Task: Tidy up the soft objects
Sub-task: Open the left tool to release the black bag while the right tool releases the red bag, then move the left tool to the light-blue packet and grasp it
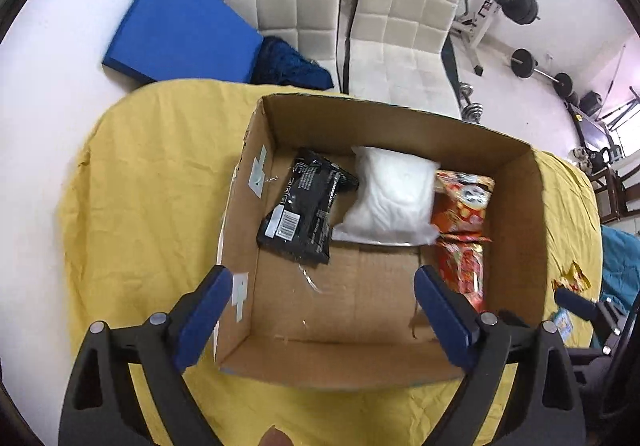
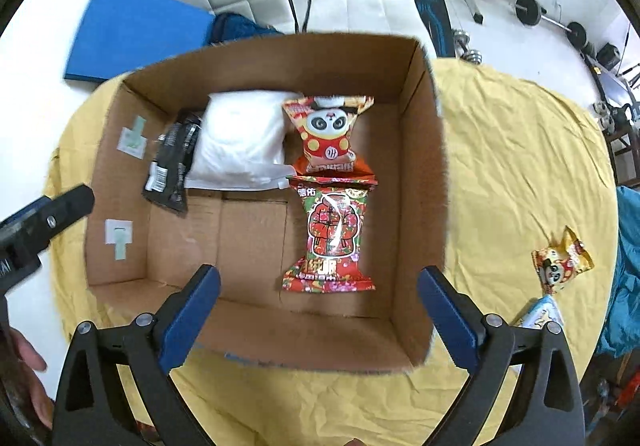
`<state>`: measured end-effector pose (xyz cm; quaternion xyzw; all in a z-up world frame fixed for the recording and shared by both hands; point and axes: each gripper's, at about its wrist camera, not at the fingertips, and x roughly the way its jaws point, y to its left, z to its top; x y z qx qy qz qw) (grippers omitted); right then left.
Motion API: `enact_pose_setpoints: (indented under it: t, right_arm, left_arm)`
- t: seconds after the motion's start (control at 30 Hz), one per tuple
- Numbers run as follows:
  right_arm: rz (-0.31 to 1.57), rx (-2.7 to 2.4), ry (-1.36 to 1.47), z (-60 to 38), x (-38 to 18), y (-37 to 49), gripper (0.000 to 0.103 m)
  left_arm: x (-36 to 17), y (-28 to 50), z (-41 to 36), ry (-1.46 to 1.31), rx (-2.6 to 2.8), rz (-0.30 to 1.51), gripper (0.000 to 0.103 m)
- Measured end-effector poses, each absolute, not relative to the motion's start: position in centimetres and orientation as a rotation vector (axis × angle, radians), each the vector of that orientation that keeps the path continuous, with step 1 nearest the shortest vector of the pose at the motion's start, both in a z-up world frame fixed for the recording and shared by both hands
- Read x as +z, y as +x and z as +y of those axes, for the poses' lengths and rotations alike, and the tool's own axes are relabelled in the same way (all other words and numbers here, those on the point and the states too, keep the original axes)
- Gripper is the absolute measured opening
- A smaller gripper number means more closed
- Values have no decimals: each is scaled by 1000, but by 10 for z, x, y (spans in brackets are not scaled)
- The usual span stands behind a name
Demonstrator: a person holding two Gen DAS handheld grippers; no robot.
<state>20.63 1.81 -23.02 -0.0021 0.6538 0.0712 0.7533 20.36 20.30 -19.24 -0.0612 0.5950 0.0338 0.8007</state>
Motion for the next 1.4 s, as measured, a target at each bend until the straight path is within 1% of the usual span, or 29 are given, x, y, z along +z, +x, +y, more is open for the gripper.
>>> enact_pose_setpoints:
  t: [0.13,0.4,0.57,0.7,0.87,1.1,1.27,1.4]
  right_arm:
    - [1387,180,23,13,-204,194,101]
    - [1345,224,44,0,-171,168,101]
    - [1338,233,74,-24,-164,155,101]
    - [1347,173,98,-68,-168,143,101]
    - [1387,30,150,-147,-189,124,101]
    - [1451,-202,272,-272,-228,92,101]
    - [1494,-332,360,-349,-261,70,101]
    - [1522,-396,401,-390,-283,57,101]
  left_arm:
    - [-169,182,194,-95,89,1222,93]
    - [-144,160,181,-82,103,1183,93]
    - [-138,152,160,-67,83,1179,93]
    - [-140,149,119,-4,43,1182,93]
    - [-156,153,51,57,-65,1226,93]
    - [-189,164,-69,177,-250,1294,93]
    - [-227,174,-154,302,-361,1352,93]
    - [-263,172,-206,397,-415,1409,93]
